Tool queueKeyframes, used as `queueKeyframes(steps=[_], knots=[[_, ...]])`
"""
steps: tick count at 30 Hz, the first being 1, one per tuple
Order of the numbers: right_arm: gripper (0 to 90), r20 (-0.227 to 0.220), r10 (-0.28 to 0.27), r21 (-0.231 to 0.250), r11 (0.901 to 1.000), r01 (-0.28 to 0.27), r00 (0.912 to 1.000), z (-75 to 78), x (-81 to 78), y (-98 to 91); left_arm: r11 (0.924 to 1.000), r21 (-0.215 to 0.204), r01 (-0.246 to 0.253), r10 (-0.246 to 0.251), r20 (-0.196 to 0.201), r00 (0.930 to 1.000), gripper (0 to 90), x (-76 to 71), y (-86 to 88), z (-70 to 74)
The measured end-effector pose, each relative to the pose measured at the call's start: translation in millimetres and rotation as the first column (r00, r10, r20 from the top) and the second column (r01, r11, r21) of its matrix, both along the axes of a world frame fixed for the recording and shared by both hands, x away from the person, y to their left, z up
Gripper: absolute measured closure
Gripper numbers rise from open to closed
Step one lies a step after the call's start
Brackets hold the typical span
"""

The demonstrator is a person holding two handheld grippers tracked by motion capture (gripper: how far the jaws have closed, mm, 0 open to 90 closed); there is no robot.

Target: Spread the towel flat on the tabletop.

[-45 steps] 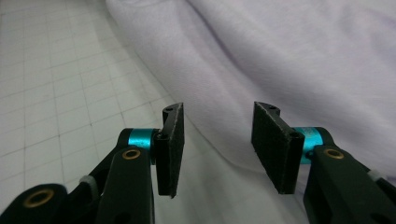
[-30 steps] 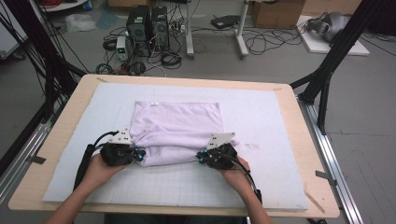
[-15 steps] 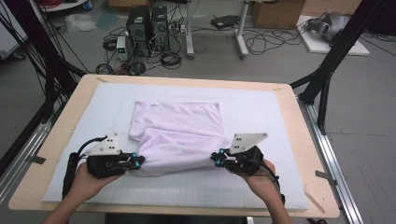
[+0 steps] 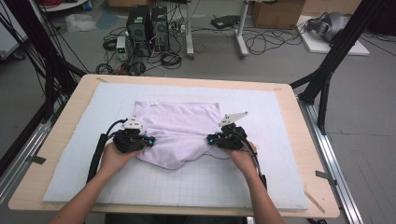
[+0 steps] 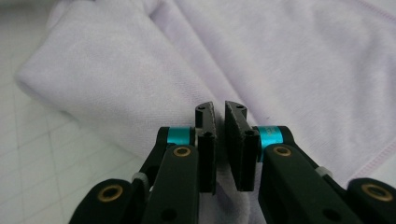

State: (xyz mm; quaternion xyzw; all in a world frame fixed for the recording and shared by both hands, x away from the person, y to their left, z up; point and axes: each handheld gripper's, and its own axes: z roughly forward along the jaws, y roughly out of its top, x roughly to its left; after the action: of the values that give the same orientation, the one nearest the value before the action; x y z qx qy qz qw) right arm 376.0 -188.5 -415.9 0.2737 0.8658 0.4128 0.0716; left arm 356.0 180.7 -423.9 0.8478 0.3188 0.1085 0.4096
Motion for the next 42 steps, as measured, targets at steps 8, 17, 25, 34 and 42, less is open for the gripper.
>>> queueKeyframes(steps=[8,17,25,34,42], knots=[[71.2,0.109,-0.004,0.014,0.9999,0.003,0.994,25.4,-29.3,-8.4,0.9998,-0.013,0.014,-0.013,0.037,0.9992,66.1,-21.3,18.3,21.2],[52.5,0.105,0.063,0.009,0.9979,-0.064,0.9925,6.1,-60.6,17.4,0.9973,0.045,0.058,-0.058,0.006,0.9983,61.1,-29.7,19.1,-0.6],[69.6,0.135,0.06,-0.064,0.9966,-0.051,0.989,-15.6,-50.0,49.7,0.9934,0.081,0.082,-0.083,0.014,0.9965,79.2,-28.0,7.1,-7.7],[84.8,0.108,0.139,-0.025,0.9902,-0.137,0.9844,1.0,-56.6,33.3,0.9946,0.04,0.096,-0.097,0.045,0.9942,84.8,-57.9,20.1,17.3],[85.1,0.106,0.3,0.01,0.953,-0.303,0.948,56.9,-94.9,14.7,0.9853,0.0,0.171,-0.17,0.114,0.9789,84.7,-114.7,18.8,62.4]])
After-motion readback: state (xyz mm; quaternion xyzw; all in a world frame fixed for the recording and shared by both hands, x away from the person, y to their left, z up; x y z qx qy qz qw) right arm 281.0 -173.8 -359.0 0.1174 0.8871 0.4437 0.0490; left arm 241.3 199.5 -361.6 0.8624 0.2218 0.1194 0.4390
